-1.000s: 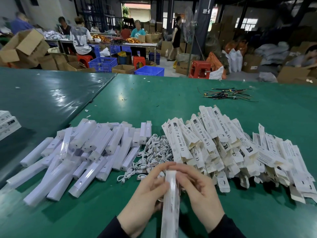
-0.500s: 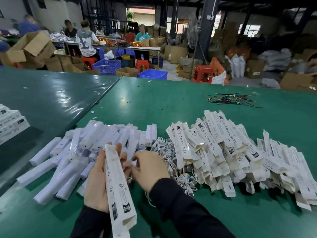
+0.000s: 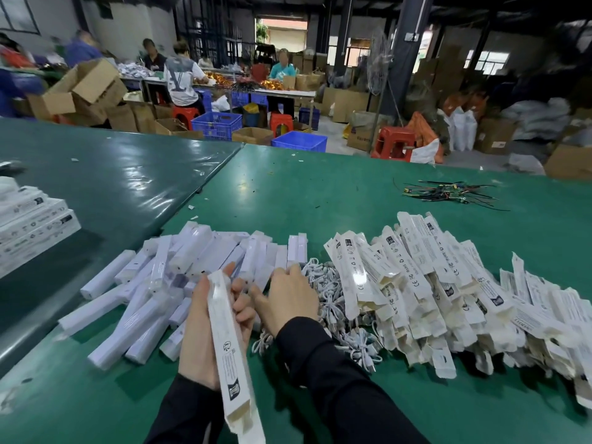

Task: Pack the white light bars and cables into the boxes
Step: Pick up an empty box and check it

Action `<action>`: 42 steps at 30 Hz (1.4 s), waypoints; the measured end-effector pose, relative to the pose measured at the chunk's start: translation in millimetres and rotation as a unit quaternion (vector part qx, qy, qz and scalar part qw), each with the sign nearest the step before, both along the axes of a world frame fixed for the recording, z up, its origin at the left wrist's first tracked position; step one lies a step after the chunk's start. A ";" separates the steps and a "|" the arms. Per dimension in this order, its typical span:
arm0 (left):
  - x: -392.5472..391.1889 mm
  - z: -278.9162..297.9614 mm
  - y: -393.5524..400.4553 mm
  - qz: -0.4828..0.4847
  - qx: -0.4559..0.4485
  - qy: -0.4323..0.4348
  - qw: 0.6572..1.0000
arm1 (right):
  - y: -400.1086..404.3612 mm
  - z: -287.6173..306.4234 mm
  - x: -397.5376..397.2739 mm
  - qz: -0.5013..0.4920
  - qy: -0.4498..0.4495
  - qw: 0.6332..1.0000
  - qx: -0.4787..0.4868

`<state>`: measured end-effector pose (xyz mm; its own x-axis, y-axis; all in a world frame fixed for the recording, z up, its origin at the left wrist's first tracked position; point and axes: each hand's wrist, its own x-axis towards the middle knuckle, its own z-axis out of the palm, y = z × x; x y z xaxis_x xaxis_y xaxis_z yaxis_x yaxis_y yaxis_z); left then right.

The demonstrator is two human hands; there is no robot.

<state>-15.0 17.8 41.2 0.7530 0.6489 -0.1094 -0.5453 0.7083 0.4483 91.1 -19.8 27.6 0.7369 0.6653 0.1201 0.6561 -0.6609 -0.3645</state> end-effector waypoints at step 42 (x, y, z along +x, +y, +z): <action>0.9 -12.8 -31.8 -0.333 0.491 0.215 0.776 | -201.4 31.7 16.8 -0.064 0.571 0.545 0.611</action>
<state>-14.0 -13.9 28.4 0.9879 0.0612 -0.1424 0.1444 -0.0283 0.9891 107.9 -221.1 59.2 0.8262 0.5372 -0.1696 -0.4822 0.5187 -0.7060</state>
